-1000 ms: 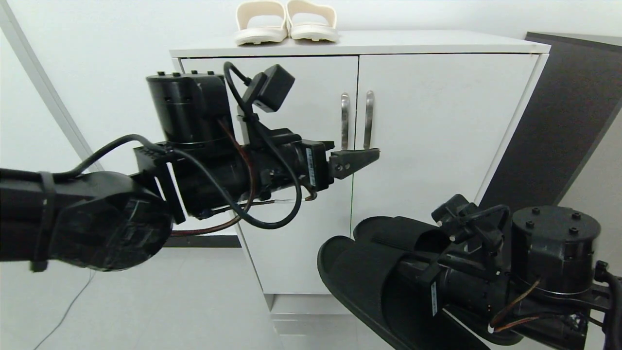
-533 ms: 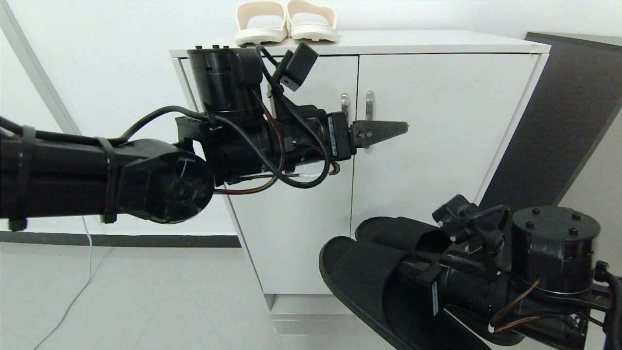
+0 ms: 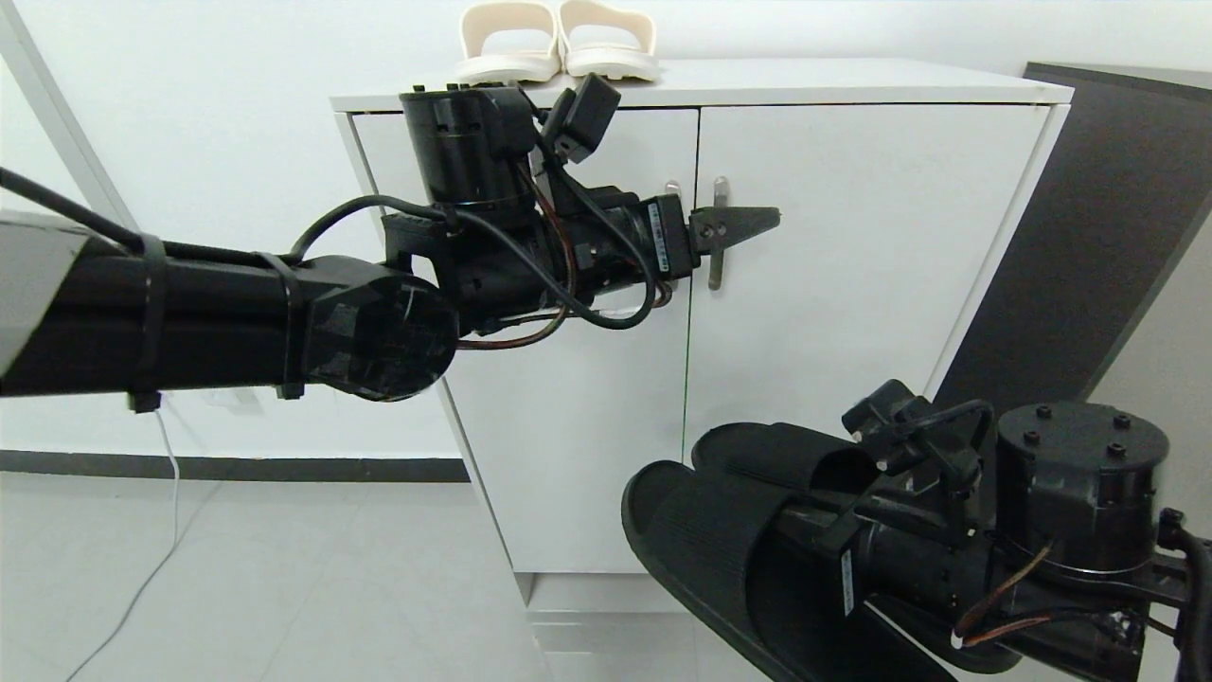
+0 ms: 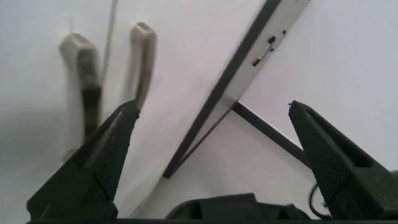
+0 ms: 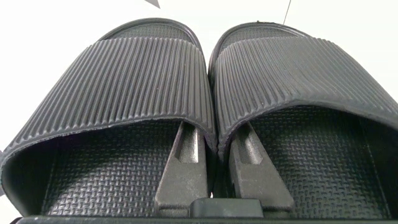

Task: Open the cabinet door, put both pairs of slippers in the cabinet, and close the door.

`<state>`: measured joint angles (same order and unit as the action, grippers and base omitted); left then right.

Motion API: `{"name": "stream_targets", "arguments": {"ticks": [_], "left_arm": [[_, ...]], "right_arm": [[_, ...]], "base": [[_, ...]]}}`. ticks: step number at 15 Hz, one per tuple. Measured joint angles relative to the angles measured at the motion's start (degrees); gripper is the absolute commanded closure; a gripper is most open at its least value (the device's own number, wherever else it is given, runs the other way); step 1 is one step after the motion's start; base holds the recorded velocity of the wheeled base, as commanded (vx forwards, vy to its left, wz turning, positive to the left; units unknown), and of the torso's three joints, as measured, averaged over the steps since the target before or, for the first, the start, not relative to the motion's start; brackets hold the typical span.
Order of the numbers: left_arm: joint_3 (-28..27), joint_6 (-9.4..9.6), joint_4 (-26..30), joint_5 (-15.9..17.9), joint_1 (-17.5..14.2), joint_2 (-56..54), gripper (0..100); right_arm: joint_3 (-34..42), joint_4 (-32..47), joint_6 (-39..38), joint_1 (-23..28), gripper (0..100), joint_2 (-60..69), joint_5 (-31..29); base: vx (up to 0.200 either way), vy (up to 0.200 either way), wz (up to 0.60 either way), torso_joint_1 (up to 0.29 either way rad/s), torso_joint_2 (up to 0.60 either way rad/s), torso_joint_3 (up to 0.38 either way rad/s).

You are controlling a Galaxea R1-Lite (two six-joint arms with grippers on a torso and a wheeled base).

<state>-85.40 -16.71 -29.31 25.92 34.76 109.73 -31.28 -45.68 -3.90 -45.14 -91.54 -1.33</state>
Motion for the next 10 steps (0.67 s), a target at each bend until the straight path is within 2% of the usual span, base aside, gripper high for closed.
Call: {"name": "stream_targets", "arguments": {"ticks": [2, 10], "left_arm": [[-2.1, 0.02, 1.1, -1.5, -0.2, 1.4, 0], [-10.1, 0.27, 5.2, -2.7, -0.8, 6.6, 0]], "right_arm": [[0.0, 0.0, 0.0, 0.0, 100, 0.0, 0.0], [0.1, 0.0, 0.0, 0.0, 100, -0.2, 0.0]], "base": [[0.0, 0.0, 0.0, 0.0, 0.0, 0.0], [0.0, 0.0, 0.0, 0.0, 0.0, 0.0]]}}
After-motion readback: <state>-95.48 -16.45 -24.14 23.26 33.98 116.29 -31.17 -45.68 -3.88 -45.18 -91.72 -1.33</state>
